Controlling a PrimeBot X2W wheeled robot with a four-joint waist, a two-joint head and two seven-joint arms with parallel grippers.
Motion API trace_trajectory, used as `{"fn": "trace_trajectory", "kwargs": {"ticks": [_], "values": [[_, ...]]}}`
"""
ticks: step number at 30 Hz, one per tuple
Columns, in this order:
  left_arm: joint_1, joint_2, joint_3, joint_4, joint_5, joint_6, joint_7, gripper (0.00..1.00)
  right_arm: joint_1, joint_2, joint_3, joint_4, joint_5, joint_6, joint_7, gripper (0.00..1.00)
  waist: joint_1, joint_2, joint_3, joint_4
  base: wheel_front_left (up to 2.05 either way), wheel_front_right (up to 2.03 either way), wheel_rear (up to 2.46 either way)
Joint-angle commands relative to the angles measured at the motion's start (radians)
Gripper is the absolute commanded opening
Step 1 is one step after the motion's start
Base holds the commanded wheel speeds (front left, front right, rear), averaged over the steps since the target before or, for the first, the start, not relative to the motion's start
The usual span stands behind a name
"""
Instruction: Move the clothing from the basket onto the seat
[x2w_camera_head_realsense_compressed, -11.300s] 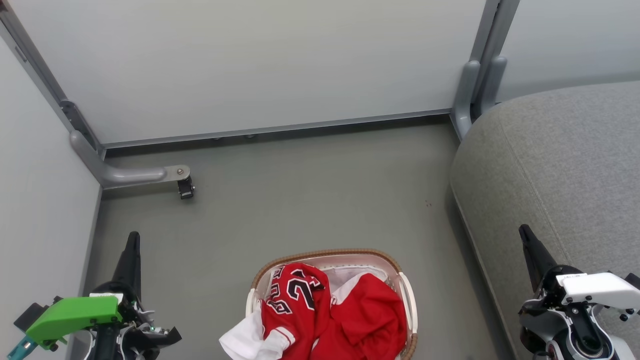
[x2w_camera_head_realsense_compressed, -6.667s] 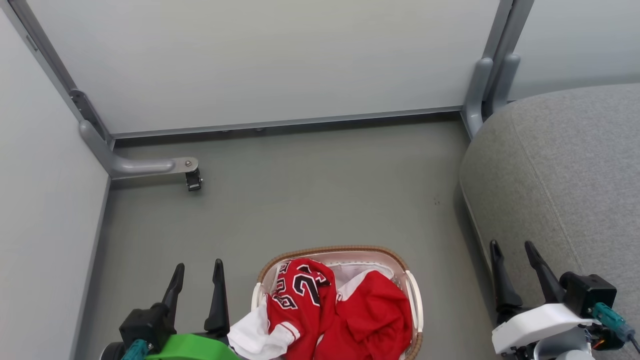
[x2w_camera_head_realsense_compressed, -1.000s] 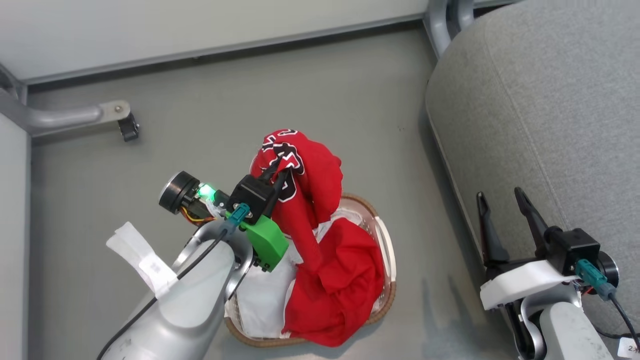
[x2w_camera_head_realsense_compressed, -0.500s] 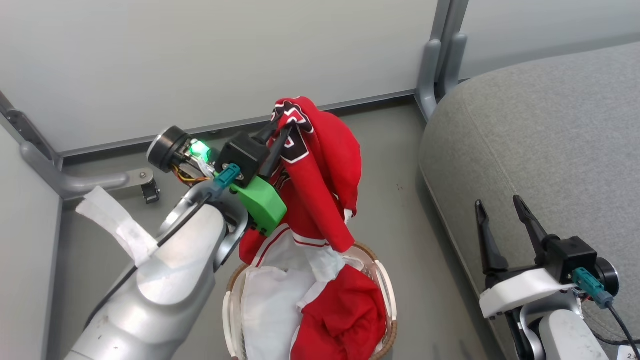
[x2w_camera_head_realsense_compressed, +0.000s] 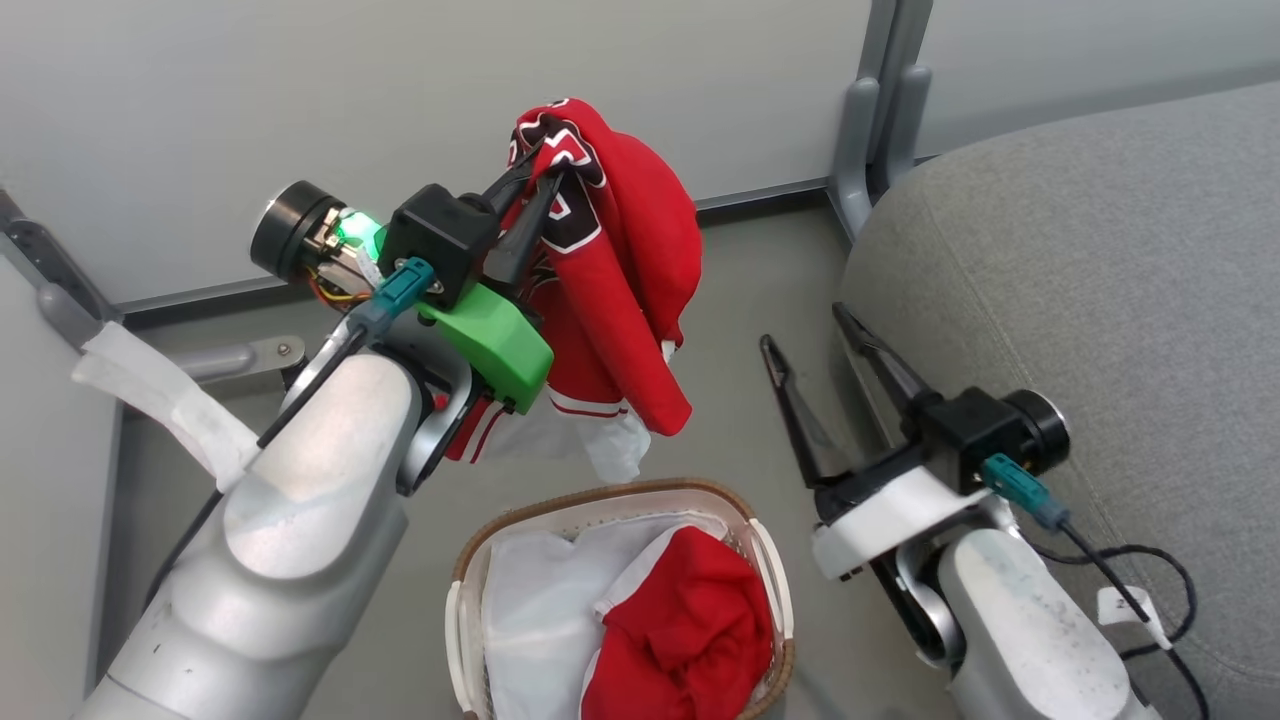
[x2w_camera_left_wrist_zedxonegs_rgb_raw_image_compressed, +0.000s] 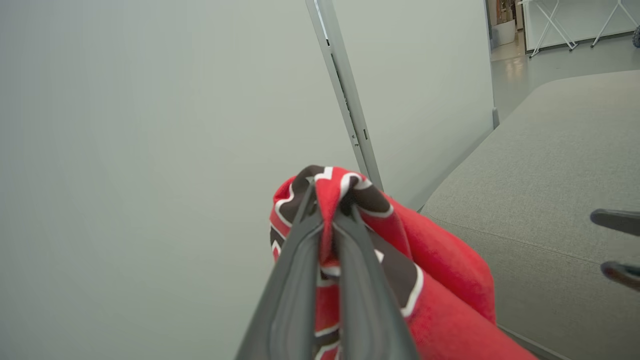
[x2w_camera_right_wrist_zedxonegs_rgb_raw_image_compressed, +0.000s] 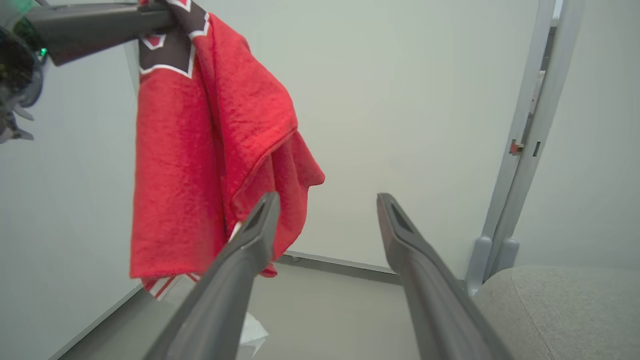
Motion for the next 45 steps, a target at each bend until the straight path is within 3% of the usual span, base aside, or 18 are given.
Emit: {"fn": "trace_trajectory", "kwargs": {"ticks": [1,10,20,21,22,23,31,32,33,34,35,45], "values": [[-0.016,-0.007,0.001,-0.007,-0.005,0.004,0.003,0.00,-0.025,-0.004,0.025,0.016,0.008,-0.001,-0.002,1.00,0.0001,0.0000,-0.004,0.007,0.00,0.00,0.00],[-0.007,-0.024,-0.041,-0.056,-0.022,-0.002,0.022,0.00,-0.149,-0.004,0.177,0.159,0.056,-0.001,-0.002,1.00,0.0001,0.0000,-0.017,0.038,0.00,0.00,0.00],[0.045,-0.029,-0.091,-0.157,-0.053,-0.005,0.048,0.00,-0.211,-0.004,0.181,0.270,0.080,-0.001,-0.002,1.00,0.0001,0.0000,-0.025,0.066,0.00,0.00,0.00],[0.052,-0.027,-0.093,-0.167,-0.055,-0.005,0.050,0.00,-0.214,-0.004,0.182,0.280,0.083,-0.001,-0.002,0.54,0.0001,0.0000,-0.025,0.067,0.00,0.00,0.00],[0.059,-0.025,-0.094,-0.175,-0.058,-0.004,0.052,0.00,-0.219,-0.004,0.182,0.287,0.085,-0.001,-0.002,0.40,0.0001,0.0000,-0.025,0.068,0.00,0.00,0.00],[0.069,-0.022,-0.094,-0.182,-0.063,0.000,0.052,0.00,-0.224,-0.004,0.180,0.295,0.089,-0.001,-0.002,0.00,0.0001,0.0000,-0.026,0.069,0.00,0.00,0.00],[0.149,0.002,-0.074,-0.198,-0.091,0.044,0.036,0.00,-0.234,-0.004,0.159,0.298,0.078,-0.001,-0.002,0.00,0.0001,0.0000,-0.019,0.058,0.00,0.00,0.00],[0.160,0.003,-0.071,-0.196,-0.095,0.051,0.025,0.07,-0.237,-0.004,0.154,0.295,0.075,-0.001,-0.002,0.00,0.0001,0.0000,-0.017,0.057,0.00,0.00,0.00],[0.169,0.003,-0.068,-0.194,-0.096,0.056,0.017,0.29,-0.239,-0.004,0.151,0.293,0.071,-0.001,-0.002,0.00,0.0001,0.0000,-0.016,0.055,0.00,0.00,0.00],[0.182,0.002,-0.064,-0.189,-0.099,0.064,0.006,0.76,-0.244,-0.004,0.147,0.292,0.068,-0.001,-0.002,0.00,0.0001,0.0000,-0.014,0.054,0.00,0.00,0.00],[0.192,0.000,-0.060,-0.184,-0.104,0.070,-0.002,1.00,-0.247,-0.004,0.144,0.291,0.066,-0.001,-0.002,0.00,0.0001,0.0000,-0.013,0.053,0.00,0.00,0.00],[0.300,-0.021,-0.047,-0.129,-0.139,0.109,-0.095,1.00,-0.254,-0.004,0.092,0.275,0.030,-0.001,-0.002,0.00,0.0001,0.0000,-0.006,0.049,0.00,0.00,0.00]]}}
